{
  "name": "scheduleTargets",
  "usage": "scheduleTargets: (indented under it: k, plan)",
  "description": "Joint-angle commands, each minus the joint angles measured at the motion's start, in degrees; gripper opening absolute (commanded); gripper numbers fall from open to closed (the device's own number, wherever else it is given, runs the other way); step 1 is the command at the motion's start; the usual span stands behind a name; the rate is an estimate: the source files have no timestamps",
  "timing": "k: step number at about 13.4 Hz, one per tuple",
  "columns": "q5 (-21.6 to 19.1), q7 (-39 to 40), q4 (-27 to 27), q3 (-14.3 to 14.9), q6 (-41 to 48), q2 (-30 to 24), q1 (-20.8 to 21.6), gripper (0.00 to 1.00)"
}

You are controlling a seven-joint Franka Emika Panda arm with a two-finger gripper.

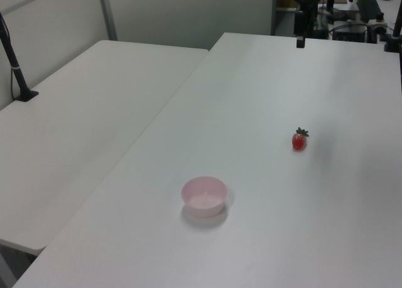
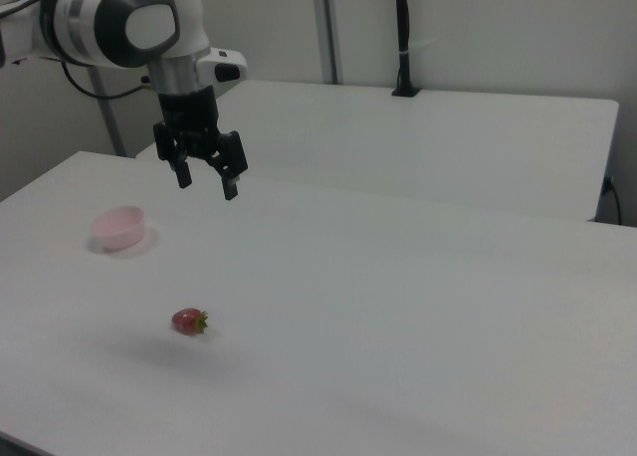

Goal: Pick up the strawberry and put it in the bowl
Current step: 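Move the open gripper toward the red strawberry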

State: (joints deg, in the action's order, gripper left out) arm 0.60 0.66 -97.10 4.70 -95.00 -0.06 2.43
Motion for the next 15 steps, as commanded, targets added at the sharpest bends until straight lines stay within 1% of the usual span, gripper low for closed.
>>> scheduleTargets:
  k: [1,3,5,6,7,8,9,10,11,12,13,14,15]
  plan:
    - [0.8,0.0,-0.2,0.7,0.7,-0.5,2.1,1.0]
    - [0.5,5.0,-0.5,1.4,0.3,-0.5,2.6,1.0]
    - [0.8,5.3,-0.5,2.6,0.3,-0.4,3.9,1.0]
    - [0.9,6.1,-0.5,3.6,0.2,0.1,5.4,1.0]
    - [1.0,9.1,-0.7,4.8,0.1,0.1,7.0,1.0]
    - [1.1,17.7,-1.8,7.1,0.0,0.1,9.8,1.0]
    - [1.2,24.5,-2.6,9.3,0.0,0.5,12.6,1.0]
    - [2.3,32.9,-4.0,12.7,-0.1,1.5,16.5,1.0]
    - [4.1,39.3,-4.6,15.0,-0.2,2.9,20.8,1.0]
    - [4.9,42.6,-5.2,16.6,-0.7,3.8,23.4,1.0]
    - [5.1,46.6,-7.2,18.8,-4.5,4.8,27.1,1.0]
    - [5.4,48.4,-11.1,19.7,-9.8,4.9,29.0,1.0]
    - [6.9,49.7,-14.7,19.3,-15.2,5.0,28.9,0.99]
